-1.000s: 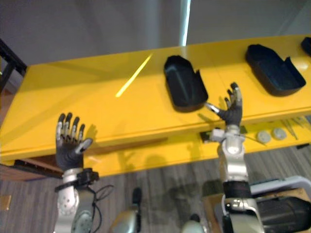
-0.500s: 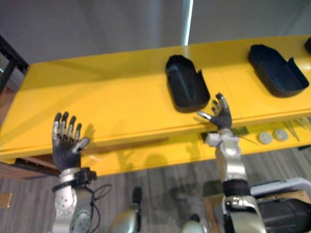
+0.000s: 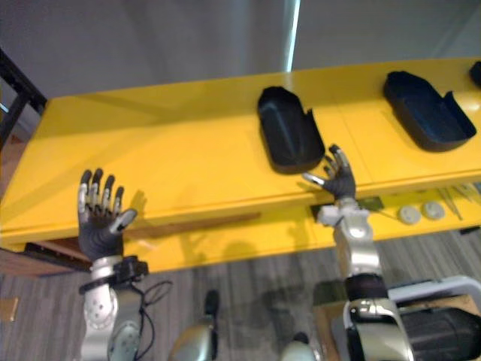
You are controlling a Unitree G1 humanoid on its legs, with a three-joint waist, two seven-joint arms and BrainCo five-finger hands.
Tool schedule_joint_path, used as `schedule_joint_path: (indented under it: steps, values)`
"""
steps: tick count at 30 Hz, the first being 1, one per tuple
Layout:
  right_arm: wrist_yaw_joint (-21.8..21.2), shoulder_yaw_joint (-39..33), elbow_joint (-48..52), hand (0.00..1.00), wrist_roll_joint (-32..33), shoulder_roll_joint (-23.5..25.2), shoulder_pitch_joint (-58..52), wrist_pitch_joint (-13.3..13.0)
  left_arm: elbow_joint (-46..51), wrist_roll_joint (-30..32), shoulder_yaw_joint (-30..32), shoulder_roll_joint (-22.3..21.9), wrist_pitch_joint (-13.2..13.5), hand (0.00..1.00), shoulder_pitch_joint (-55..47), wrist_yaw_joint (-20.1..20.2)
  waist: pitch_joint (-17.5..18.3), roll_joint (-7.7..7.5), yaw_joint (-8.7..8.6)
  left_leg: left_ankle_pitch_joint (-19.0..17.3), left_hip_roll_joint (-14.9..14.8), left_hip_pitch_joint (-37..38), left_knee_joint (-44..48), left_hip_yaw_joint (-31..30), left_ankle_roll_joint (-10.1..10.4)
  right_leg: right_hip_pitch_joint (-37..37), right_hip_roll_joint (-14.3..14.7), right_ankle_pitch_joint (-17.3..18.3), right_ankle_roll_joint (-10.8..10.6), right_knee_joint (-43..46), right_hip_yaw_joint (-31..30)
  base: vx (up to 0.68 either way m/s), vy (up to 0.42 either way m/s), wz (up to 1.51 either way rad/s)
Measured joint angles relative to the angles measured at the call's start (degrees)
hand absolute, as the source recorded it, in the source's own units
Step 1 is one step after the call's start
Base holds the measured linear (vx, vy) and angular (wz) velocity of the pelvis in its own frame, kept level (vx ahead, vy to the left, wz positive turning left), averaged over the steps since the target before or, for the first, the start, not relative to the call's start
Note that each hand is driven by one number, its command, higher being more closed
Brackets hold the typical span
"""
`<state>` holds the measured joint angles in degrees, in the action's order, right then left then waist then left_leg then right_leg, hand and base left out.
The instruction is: Walk over and take plastic housings, then place them on the shelf
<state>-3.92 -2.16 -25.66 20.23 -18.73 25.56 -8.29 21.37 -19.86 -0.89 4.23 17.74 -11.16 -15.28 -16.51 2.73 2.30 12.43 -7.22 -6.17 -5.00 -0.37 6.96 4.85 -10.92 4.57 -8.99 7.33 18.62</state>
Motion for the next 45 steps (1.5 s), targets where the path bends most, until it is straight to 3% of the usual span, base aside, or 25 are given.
schedule_joint_path:
  steps: [14,21,22,25,28,34,38,45]
  values:
    - [-0.82,1.83,0.03,0.00,-0.80,-0.43,0.26,-0.42,0.00,0.03,-0.02,0.00,0.04,0.00,0.02,0.04,0.00,0.00,-0.04,0.15,-0.01,-0.02,0.01,0.02,0.02,-0.22,0.00,0.21,0.05,0.15,0.00,0.00,0.000,0.00]
    - [8.31,3.38,1.01,0.00,-6.57,0.02,0.30,-2.63,0.00,0.03,-0.28,0.00,0.52,0.00,-0.02,-0.11,0.00,0.01,0.00,0.25,-0.01,-0.85,0.02,-0.01,0.02,-0.90,0.00,0.20,0.03,0.23,0.00,0.00,0.000,0.00]
    - [11.33,2.97,3.41,1.00,-9.56,0.67,-0.28,-2.68,0.00,0.02,-0.45,-0.01,0.60,0.00,-0.05,-0.24,0.00,0.01,0.09,0.32,0.03,-0.88,0.03,-0.01,0.00,-0.91,-0.03,0.18,0.00,0.21,0.00,0.00,0.000,0.00]
    - [17.31,1.26,16.17,1.00,-16.05,3.42,-3.51,-3.58,0.00,0.03,-0.65,-0.06,1.08,0.00,-0.35,-1.30,0.00,0.02,0.00,0.32,-0.02,-0.86,0.06,0.07,0.01,-0.97,-0.03,0.01,-0.29,0.26,-0.02,0.00,0.000,0.00]
    - [19.52,1.22,25.11,1.00,-20.26,4.54,-6.27,-5.26,0.00,0.03,-1.83,-0.06,1.20,0.00,-0.86,-2.20,0.00,0.01,-0.14,0.27,-0.12,-0.87,0.04,0.66,-0.02,-1.53,-0.03,0.09,-0.15,0.26,-0.59,0.00,-0.013,-0.08]
    - [18.53,2.99,27.56,1.00,-21.56,5.97,-9.99,-5.41,0.00,0.03,-2.33,-0.12,1.19,0.00,-1.39,-2.53,-0.01,0.01,-0.74,0.17,-0.14,-0.87,0.03,1.11,-0.09,-1.82,-0.05,0.17,-0.01,0.16,-1.28,0.00,-0.010,-0.04]
    - [14.73,5.22,27.56,1.00,-19.61,6.05,-10.64,-5.34,0.02,0.08,-2.17,-0.12,1.16,0.00,-2.08,-2.51,-0.01,0.00,-0.71,-0.33,-0.13,-0.89,0.03,1.14,-0.29,-1.85,-0.05,0.16,-0.03,0.01,-1.27,0.00,0.000,0.00]
    - [8.19,8.30,25.72,1.00,-14.09,6.08,-11.46,-1.52,0.61,0.10,-1.62,-0.11,1.11,0.00,-2.45,-2.37,-0.05,-0.08,-0.26,-0.16,-0.08,-1.05,0.05,1.12,-0.20,-1.80,-0.05,0.13,-0.09,-0.07,-1.21,0.00,0.000,0.00]
